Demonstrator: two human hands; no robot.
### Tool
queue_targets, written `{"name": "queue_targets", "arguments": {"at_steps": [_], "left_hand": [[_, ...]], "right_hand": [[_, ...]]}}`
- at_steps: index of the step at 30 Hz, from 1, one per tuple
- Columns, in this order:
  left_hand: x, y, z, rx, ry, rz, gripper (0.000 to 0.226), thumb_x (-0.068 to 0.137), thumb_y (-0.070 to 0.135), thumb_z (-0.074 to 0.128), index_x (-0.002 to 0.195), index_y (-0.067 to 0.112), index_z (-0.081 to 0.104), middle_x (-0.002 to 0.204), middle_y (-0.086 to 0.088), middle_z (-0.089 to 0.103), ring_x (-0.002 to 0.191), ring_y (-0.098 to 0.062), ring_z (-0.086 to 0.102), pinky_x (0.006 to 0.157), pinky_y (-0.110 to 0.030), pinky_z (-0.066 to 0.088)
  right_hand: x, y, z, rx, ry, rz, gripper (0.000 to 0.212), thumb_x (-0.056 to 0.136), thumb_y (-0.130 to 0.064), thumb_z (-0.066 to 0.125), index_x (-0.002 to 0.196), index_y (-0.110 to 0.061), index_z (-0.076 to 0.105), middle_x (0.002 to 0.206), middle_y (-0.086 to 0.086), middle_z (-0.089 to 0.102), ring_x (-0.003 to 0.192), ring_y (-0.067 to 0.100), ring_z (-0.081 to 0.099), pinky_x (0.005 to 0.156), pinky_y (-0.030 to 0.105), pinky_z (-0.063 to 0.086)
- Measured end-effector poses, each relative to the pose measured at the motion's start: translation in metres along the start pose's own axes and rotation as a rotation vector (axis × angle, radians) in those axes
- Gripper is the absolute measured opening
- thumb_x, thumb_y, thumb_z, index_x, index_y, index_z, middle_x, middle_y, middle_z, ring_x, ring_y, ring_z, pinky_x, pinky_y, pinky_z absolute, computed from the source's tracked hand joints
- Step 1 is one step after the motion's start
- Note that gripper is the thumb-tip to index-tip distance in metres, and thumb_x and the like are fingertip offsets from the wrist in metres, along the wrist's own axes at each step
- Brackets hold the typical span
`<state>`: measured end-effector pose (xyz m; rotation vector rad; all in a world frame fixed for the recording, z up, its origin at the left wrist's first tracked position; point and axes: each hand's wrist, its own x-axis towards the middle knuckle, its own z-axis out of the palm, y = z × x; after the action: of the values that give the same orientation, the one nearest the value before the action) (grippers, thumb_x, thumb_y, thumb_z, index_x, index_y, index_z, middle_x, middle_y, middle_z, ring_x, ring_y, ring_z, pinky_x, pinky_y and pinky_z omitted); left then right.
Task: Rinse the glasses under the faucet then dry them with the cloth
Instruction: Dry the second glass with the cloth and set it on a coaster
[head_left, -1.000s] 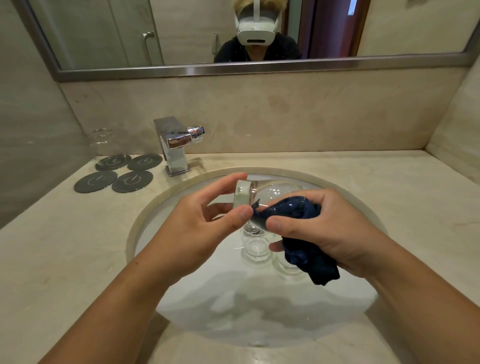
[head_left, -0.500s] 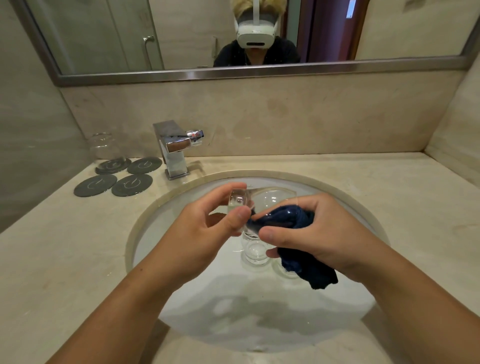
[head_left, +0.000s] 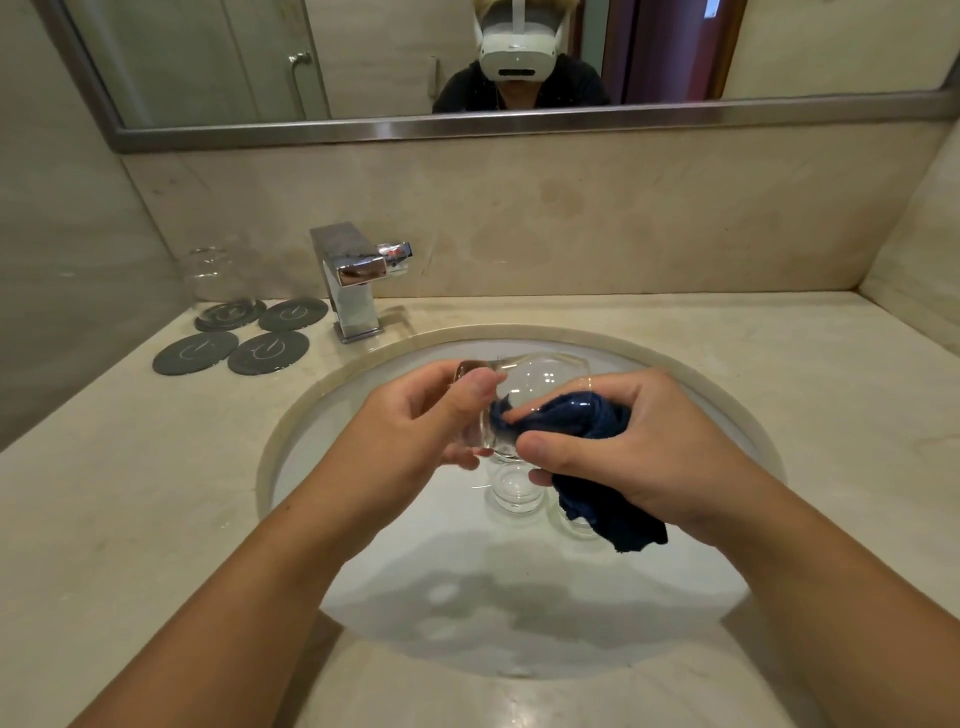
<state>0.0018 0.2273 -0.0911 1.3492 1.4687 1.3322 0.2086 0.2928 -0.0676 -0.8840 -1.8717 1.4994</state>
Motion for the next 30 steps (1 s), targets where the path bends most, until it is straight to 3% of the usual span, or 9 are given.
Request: {"name": "queue_targets", "arguments": {"at_steps": [3, 7, 11, 15, 18, 21, 24, 27, 30], "left_hand": [[-0.0013, 0.0019, -0.0002, 0.008, -0.03, 0.043, 0.043, 0.096, 0.049, 0.073, 0.136, 0.033, 0.067, 0.123, 0.006, 0.078, 0.104, -0.017, 0.076, 0.09, -0.031, 0.062], [-0.0033, 0.001, -0.003, 0.043, -0.056, 0.1, 0.057, 0.089, 0.035, 0.079, 0.143, 0.038, 0.062, 0.133, 0.018, 0.071, 0.119, -0.016, 0.073, 0.095, -0.026, 0.059], [-0.002, 0.0, -0.0013, -0.043, -0.056, 0.014, 0.056, 0.093, 0.061, 0.073, 0.144, 0.041, 0.062, 0.142, 0.005, 0.069, 0.124, -0.018, 0.072, 0.102, -0.038, 0.057], [0.0004, 0.0011, 0.0031, -0.046, -0.036, -0.053, 0.054, 0.094, 0.072, 0.058, 0.126, 0.03, 0.073, 0.117, 0.001, 0.081, 0.101, -0.018, 0.076, 0.082, -0.033, 0.059], [0.0004, -0.0005, 0.0019, -0.011, -0.037, 0.013, 0.04, 0.092, 0.054, 0.062, 0.123, 0.032, 0.074, 0.115, -0.003, 0.079, 0.095, -0.015, 0.073, 0.079, -0.028, 0.059], [-0.0003, -0.001, -0.0019, 0.047, -0.058, 0.074, 0.049, 0.092, 0.054, 0.072, 0.137, 0.036, 0.065, 0.124, 0.004, 0.077, 0.108, -0.01, 0.075, 0.093, -0.029, 0.06], [-0.0016, -0.0018, -0.0039, 0.089, -0.072, 0.104, 0.057, 0.092, 0.055, 0.077, 0.145, 0.042, 0.059, 0.136, 0.009, 0.072, 0.12, -0.016, 0.072, 0.099, -0.029, 0.058], [-0.0023, -0.0013, -0.0039, 0.098, -0.082, 0.091, 0.063, 0.09, 0.055, 0.076, 0.149, 0.043, 0.055, 0.138, 0.013, 0.071, 0.122, -0.01, 0.071, 0.098, -0.026, 0.055], [-0.0013, 0.0003, -0.0016, 0.025, -0.069, 0.034, 0.065, 0.089, 0.067, 0.067, 0.148, 0.041, 0.056, 0.132, 0.017, 0.074, 0.118, -0.01, 0.073, 0.102, -0.034, 0.055]], "right_hand": [[0.0008, 0.0009, 0.0005, 0.081, -0.012, 0.016, 0.027, 0.074, -0.032, 0.086, 0.094, -0.013, 0.084, 0.069, 0.03, 0.064, 0.052, 0.027, 0.061, 0.083, 0.046, 0.066], [0.0011, 0.0006, 0.0001, 0.136, -0.007, 0.015, 0.033, 0.069, -0.033, 0.086, 0.095, -0.014, 0.085, 0.096, 0.037, 0.072, 0.073, 0.037, 0.069, 0.082, 0.043, 0.066], [0.0027, 0.0029, -0.0005, 0.142, 0.01, 0.013, 0.029, 0.072, -0.028, 0.084, 0.094, -0.009, 0.083, 0.066, 0.013, 0.072, 0.049, 0.021, 0.065, 0.085, 0.047, 0.065], [0.0025, 0.0056, -0.0011, 0.068, 0.001, -0.001, 0.012, 0.084, -0.02, 0.085, 0.093, -0.013, 0.083, 0.055, 0.013, 0.061, 0.046, 0.023, 0.059, 0.083, 0.042, 0.065], [0.0023, 0.0053, -0.0007, 0.069, -0.039, 0.005, 0.016, 0.082, -0.02, 0.091, 0.095, -0.013, 0.084, 0.072, 0.026, 0.069, 0.058, 0.026, 0.064, 0.082, 0.042, 0.066], [0.0022, 0.0045, 0.0003, 0.132, -0.083, 0.038, 0.026, 0.077, -0.028, 0.091, 0.1, -0.017, 0.084, 0.105, 0.045, 0.066, 0.083, 0.044, 0.065, 0.084, 0.042, 0.066], [0.0016, 0.0033, -0.0023, 0.181, -0.084, 0.084, 0.03, 0.071, -0.025, 0.095, 0.098, -0.016, 0.085, 0.111, 0.038, 0.07, 0.093, 0.05, 0.07, 0.086, 0.048, 0.066], [0.0015, 0.0025, -0.003, 0.193, -0.069, 0.084, 0.03, 0.068, -0.029, 0.087, 0.095, -0.017, 0.085, 0.11, 0.037, 0.071, 0.094, 0.05, 0.071, 0.085, 0.049, 0.066], [0.003, 0.0054, -0.0029, 0.182, -0.037, 0.051, 0.033, 0.068, -0.029, 0.087, 0.097, -0.014, 0.085, 0.103, 0.025, 0.078, 0.089, 0.043, 0.078, 0.088, 0.054, 0.065]]}}
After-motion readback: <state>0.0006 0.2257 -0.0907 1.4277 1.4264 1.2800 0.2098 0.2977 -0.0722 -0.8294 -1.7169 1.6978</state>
